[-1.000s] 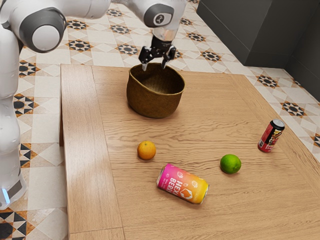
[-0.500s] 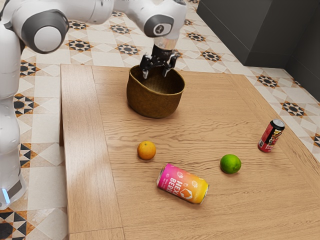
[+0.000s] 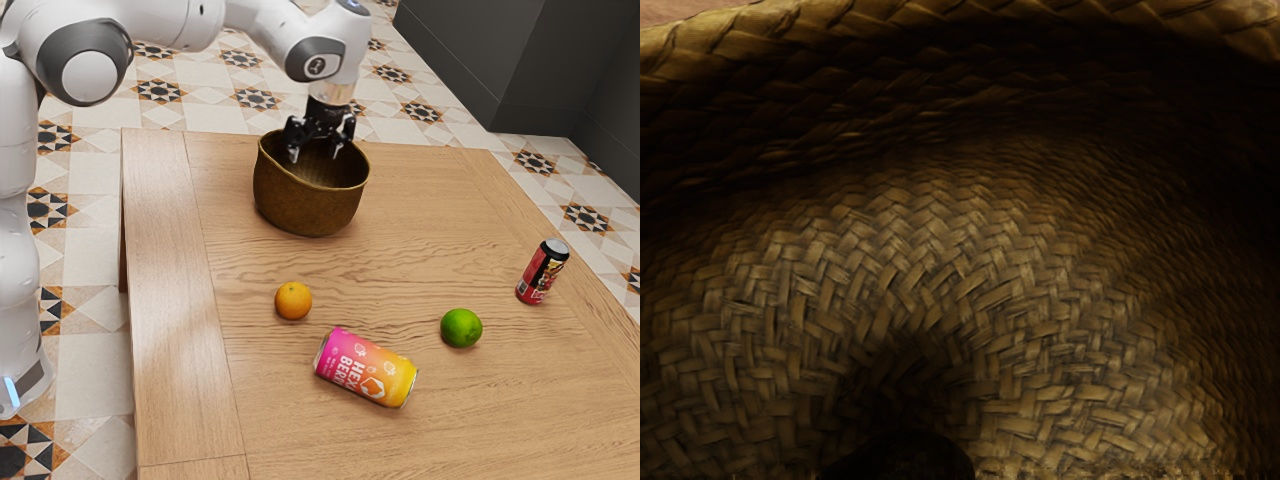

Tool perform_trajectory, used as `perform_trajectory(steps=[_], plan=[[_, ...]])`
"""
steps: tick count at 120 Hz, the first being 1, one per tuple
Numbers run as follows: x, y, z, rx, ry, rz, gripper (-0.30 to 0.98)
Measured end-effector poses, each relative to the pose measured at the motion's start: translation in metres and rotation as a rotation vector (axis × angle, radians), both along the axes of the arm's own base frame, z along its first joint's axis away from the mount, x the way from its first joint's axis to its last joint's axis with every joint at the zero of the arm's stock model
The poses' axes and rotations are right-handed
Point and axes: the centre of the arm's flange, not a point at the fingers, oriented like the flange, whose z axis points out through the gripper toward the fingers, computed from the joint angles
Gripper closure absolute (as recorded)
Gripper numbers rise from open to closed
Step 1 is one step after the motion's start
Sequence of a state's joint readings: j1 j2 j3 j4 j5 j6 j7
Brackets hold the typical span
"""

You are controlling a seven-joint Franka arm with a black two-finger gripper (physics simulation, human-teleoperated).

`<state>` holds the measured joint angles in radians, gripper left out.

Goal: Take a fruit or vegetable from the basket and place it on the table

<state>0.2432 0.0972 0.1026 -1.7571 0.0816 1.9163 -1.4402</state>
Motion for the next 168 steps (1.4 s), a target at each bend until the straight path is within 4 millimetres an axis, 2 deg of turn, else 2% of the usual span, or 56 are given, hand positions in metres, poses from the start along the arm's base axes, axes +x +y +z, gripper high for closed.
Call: perform_trajectory(steps=[22, 40, 63, 81, 129, 168], plan=[[0.004, -0.011, 0.002, -0.012, -0.012, -0.018, 0.0], [0.002, -0.007, 0.002, -0.02, -0.016, -0.011, 0.0], [-0.01, -0.012, 0.008, -0.033, -0.023, -0.01, 0.0], [-0.012, -0.016, 0.004, -0.039, -0.016, -0.017, 0.0], [-0.003, -0.049, -0.007, -0.048, -0.007, -0.077, 0.0], [-0.011, -0.035, -0.023, -0.061, 0.014, -0.057, 0.0]])
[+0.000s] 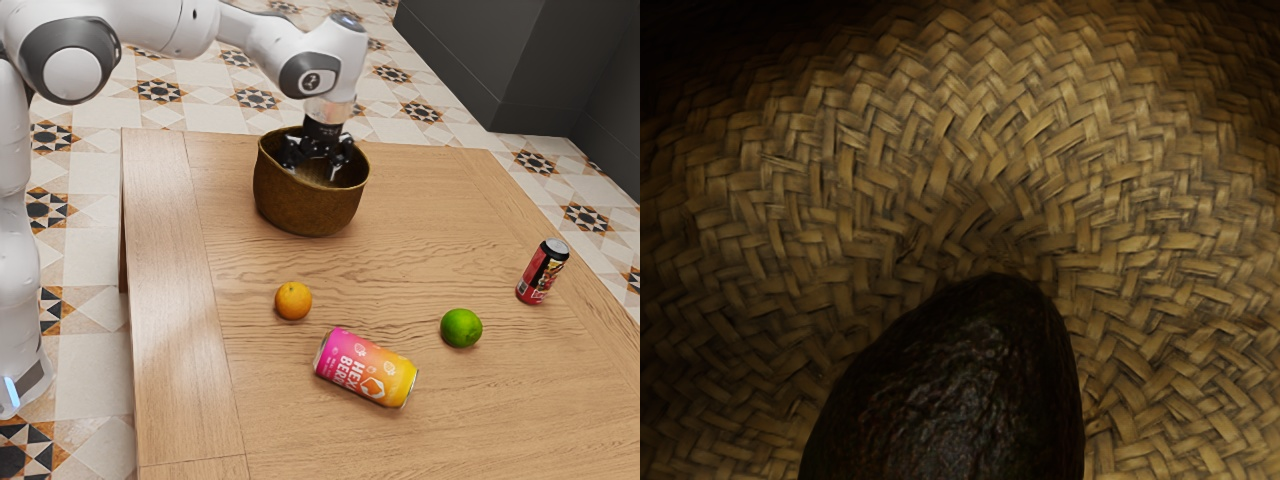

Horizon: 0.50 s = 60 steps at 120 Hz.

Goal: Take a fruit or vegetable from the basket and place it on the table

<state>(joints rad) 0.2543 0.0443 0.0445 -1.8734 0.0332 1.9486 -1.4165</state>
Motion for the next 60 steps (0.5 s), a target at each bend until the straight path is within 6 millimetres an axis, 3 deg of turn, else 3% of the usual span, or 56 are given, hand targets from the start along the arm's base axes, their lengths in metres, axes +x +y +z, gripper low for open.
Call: perform_trajectory(steps=[60], plan=[[0.003, 0.0, -0.033, -0.007, 0.029, -0.017, 0.0]])
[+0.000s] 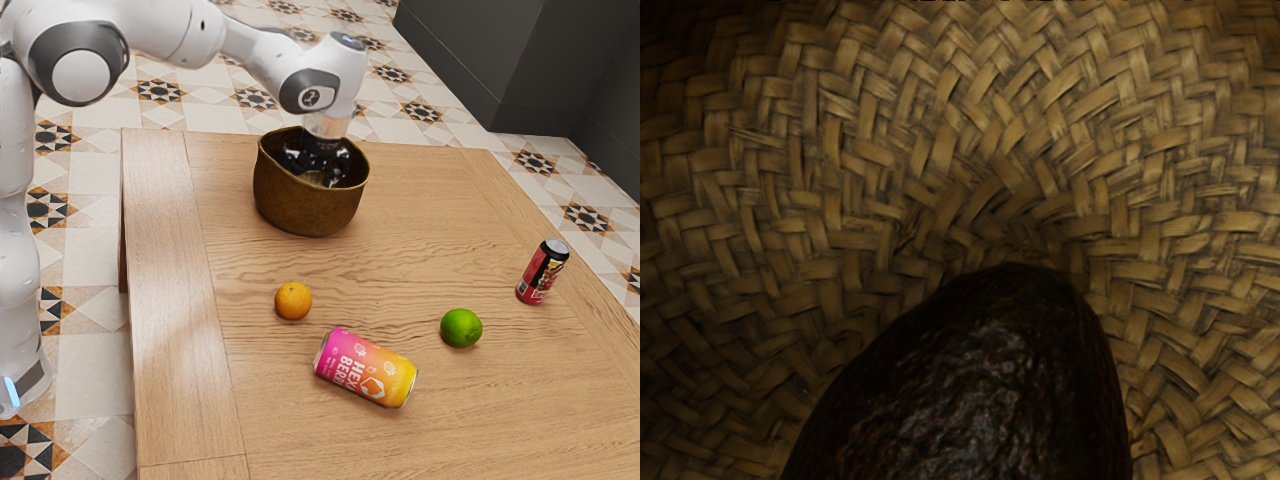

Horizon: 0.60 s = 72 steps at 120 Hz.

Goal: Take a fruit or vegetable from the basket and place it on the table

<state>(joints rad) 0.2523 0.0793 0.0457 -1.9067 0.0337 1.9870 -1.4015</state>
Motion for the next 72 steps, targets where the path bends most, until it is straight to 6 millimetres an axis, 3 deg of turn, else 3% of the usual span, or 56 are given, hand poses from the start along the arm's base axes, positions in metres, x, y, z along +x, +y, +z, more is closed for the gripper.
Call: perform_trajectory(steps=[29, 72], plan=[[0.007, 0.004, -0.023, -0.004, 0.017, -0.004, 0.0], [0.014, 0.0, -0.032, -0.011, 0.001, -0.015, 0.01]])
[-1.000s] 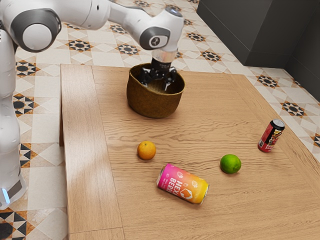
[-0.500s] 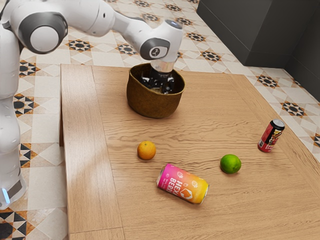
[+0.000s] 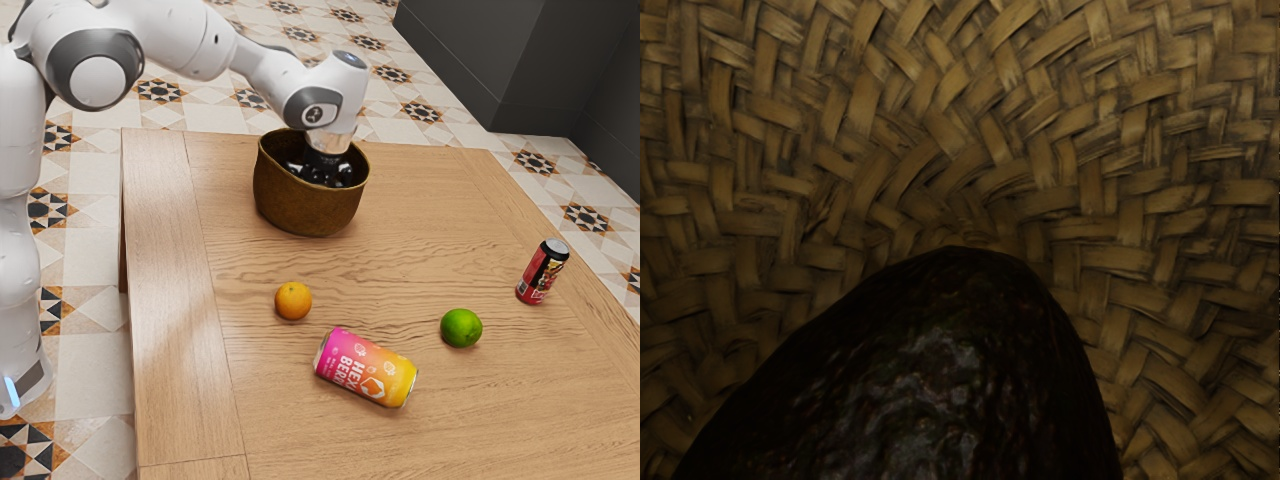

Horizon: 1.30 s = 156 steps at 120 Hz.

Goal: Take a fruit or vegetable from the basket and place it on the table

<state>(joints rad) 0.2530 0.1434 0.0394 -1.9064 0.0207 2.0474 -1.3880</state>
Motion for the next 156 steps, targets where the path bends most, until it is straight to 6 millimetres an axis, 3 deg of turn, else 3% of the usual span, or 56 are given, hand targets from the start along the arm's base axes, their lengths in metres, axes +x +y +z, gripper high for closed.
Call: perform_trajectory(steps=[37, 57, 80, 86, 97, 103, 120, 137, 156], plan=[[0.0, -0.01, -0.007, -0.025, 0.005, -0.005, 0.34], [-0.02, -0.016, 0.046, -0.021, -0.026, -0.005, 0.4], [-0.04, -0.013, 0.134, -0.003, -0.095, -0.003, 0.4], [-0.056, 0.002, 0.149, -0.008, -0.098, 0.027, 0.4], [-0.099, 0.067, 0.159, -0.027, -0.075, 0.157, 0.41], [-0.114, 0.087, 0.159, -0.038, -0.058, 0.2, 0.41], [-0.128, 0.1, 0.155, -0.062, -0.016, 0.225, 0.42], [-0.152, 0.131, 0.15, -0.086, 0.011, 0.283, 0.43], [-0.163, 0.143, 0.148, -0.098, 0.026, 0.297, 0.42]])
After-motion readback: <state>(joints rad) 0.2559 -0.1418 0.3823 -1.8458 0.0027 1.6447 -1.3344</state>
